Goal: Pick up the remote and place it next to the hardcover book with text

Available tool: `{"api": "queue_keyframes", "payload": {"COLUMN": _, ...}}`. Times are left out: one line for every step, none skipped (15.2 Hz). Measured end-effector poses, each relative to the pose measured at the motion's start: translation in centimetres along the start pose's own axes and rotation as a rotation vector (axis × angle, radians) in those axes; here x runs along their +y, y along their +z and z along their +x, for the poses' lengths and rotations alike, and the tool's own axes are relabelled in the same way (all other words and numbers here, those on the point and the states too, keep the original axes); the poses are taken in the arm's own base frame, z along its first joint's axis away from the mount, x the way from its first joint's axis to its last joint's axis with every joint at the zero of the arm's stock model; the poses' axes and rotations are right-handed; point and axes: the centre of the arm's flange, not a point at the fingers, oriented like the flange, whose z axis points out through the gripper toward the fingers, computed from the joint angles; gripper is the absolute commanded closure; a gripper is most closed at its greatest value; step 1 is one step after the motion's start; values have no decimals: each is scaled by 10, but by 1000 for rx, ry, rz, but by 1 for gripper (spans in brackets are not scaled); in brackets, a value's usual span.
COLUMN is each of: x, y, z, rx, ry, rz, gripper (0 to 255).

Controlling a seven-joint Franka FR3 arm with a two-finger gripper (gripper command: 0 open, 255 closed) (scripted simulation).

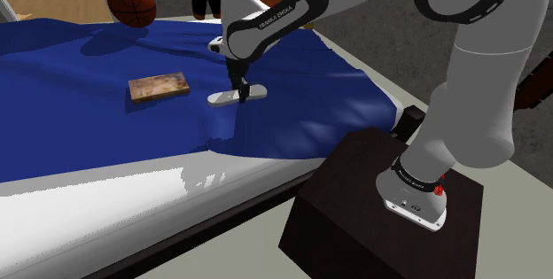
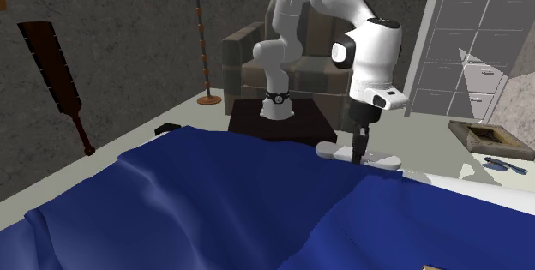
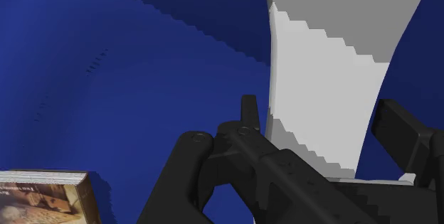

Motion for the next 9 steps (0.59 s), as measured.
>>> {"api": "queue_keyframes", "payload": {"x": 3, "y": 0, "z": 12, "rx": 0, "ry": 0, "rz": 0, "gripper": 255}}
{"api": "queue_keyframes", "payload": {"x": 5, "y": 0, "z": 24, "rx": 0, "ry": 0, "rz": 0, "gripper": 255}}
{"api": "queue_keyframes", "payload": {"x": 7, "y": 3, "z": 35, "rx": 0, "ry": 0, "rz": 0, "gripper": 255}}
{"api": "queue_keyframes", "payload": {"x": 8, "y": 1, "z": 50, "rx": 0, "ry": 0, "rz": 0, "gripper": 255}}
{"api": "queue_keyframes", "payload": {"x": 12, "y": 0, "z": 65, "rx": 0, "ry": 0, "rz": 0, "gripper": 255}}
{"api": "queue_keyframes", "payload": {"x": 13, "y": 1, "z": 77, "rx": 0, "ry": 0, "rz": 0, "gripper": 255}}
{"api": "queue_keyframes", "payload": {"x": 14, "y": -1, "z": 91, "rx": 0, "ry": 0, "rz": 0, "gripper": 255}}
{"api": "queue_keyframes", "payload": {"x": 18, "y": 0, "z": 104, "rx": 0, "ry": 0, "rz": 0, "gripper": 255}}
{"api": "queue_keyframes", "payload": {"x": 22, "y": 0, "z": 116, "rx": 0, "ry": 0, "rz": 0, "gripper": 255}}
